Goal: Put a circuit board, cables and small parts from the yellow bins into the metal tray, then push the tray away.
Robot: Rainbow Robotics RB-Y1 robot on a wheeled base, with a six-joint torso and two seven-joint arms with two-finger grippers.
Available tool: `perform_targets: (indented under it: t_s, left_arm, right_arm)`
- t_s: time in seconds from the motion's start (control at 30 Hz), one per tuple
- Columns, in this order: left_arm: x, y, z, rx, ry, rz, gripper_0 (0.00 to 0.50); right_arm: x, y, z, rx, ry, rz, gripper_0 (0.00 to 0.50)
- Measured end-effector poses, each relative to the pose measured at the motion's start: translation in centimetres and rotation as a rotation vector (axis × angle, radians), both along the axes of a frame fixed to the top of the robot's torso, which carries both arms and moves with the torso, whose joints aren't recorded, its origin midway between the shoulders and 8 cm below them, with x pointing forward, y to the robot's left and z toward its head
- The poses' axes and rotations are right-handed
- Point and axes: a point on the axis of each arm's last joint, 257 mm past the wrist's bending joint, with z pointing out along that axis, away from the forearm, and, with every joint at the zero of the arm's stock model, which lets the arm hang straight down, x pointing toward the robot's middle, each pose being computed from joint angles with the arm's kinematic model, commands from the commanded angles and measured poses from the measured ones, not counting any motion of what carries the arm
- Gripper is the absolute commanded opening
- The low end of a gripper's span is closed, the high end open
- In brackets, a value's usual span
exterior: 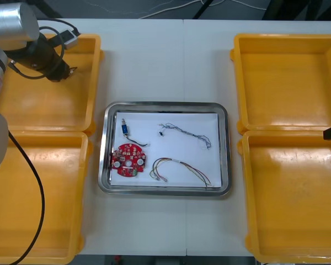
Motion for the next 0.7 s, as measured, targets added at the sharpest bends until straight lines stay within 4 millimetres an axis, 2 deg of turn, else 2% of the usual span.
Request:
perform_targets:
  t_s: [0.27, 0.3, 0.37, 0.47, 0.5, 0.57, 0.7]
  left_arm:
    - [0.0, 0.4, -0.8, 0.005, 0.002, 0.01, 0.5]
    - [0.0, 0.4, -0.9, 0.005, 0.002, 0.011, 0.484]
    - [0.1, 0.5, -1.0, 0.005, -0.002, 0.014, 0.418]
    - [0.0, 0.6, -1.3, 0.004, 0.002, 0.017, 0.202]
    - [0.0, 0.6, -1.4, 0.004, 0.003, 0.017, 0.159]
    - [0.0, 0.6, -1.4, 0.003, 0.004, 0.017, 0.001]
    - [0.0, 0.6, -1.4, 0.003, 0.004, 0.017, 0.0]
  right_arm:
    - [-0.1, 0.0, -0.1, 0.0, 0.002, 0.0, 0.5]
    - [-0.1, 0.0, -0.1, 0.0, 0.002, 0.0, 0.5]
    - [-0.1, 0.0, -0.1, 0.0, 0.002, 0.0, 0.5]
    - [-0.1, 0.0, -0.1, 0.0, 0.002, 0.0, 0.5]
    - [-0.1, 0.0, -0.1, 0.0, 0.002, 0.0, 0.5]
    - [-0.1, 0.0, -0.1, 0.0, 0.002, 0.0, 0.5]
    - [-0.1, 0.0, -0.1, 0.0, 0.002, 0.0, 0.5]
